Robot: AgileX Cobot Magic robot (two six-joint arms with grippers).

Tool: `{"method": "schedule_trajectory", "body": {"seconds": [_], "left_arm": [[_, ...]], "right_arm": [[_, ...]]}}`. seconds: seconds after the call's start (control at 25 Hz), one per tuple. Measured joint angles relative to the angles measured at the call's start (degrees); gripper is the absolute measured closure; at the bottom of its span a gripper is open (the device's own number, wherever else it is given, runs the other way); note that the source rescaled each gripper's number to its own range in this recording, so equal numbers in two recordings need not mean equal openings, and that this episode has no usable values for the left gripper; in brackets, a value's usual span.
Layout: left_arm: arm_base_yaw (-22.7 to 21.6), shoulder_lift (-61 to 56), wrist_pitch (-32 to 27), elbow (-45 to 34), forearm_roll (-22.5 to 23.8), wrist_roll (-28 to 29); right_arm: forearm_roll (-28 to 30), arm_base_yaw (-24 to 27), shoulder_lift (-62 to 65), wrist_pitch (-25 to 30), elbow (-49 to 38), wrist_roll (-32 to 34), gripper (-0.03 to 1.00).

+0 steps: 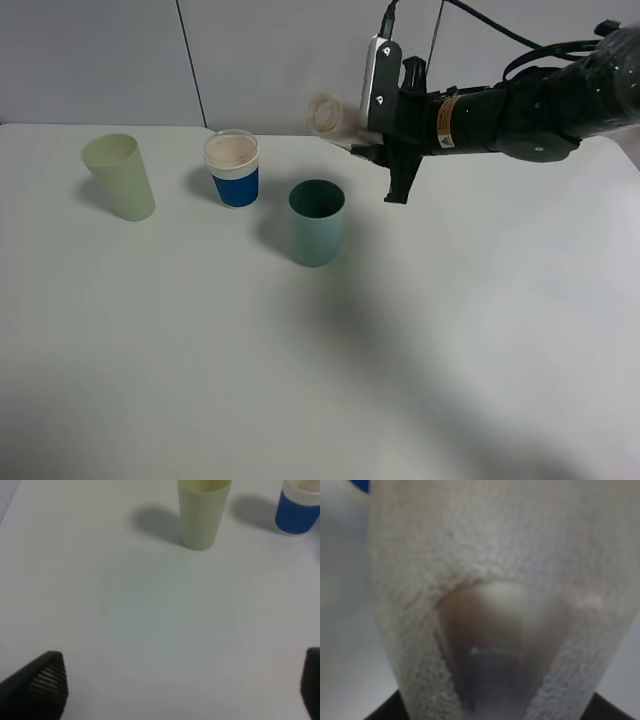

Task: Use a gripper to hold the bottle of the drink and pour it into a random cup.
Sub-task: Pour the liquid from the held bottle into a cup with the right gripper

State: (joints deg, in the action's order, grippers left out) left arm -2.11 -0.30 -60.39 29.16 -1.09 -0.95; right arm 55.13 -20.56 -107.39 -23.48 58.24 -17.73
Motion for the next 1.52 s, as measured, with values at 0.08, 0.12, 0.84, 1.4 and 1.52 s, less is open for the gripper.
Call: {"method": "schedule_trajectory", "body": {"seconds": [0.08,0.12,0.84,1.4,1.52], "left_arm": [[0.0,0.0,0.0,0.0,0.0,0.0],[0.0,0.0,0.0,0.0,0.0,0.0],[0.0,0.0,0.0,0.0,0.0,0.0],[0.0,0.0,0.0,0.0,0.0,0.0],[0.0,0.0,0.0,0.0,0.0,0.0]], "right_arm": [[0.3,-0.2,0.0,1.3,0.0,-2.7,0.95],[0.3,-0.3,0.0,1.9,0.0,-3.3,0.95],[0.3,-2.8,0.0,10.3,0.0,-11.7,0.95],[1.8,-4.7,4.7,14.8,0.0,-16.2,0.95],[1.9,-4.9,5.1,16.1,0.0,-18.3,0.95]]}}
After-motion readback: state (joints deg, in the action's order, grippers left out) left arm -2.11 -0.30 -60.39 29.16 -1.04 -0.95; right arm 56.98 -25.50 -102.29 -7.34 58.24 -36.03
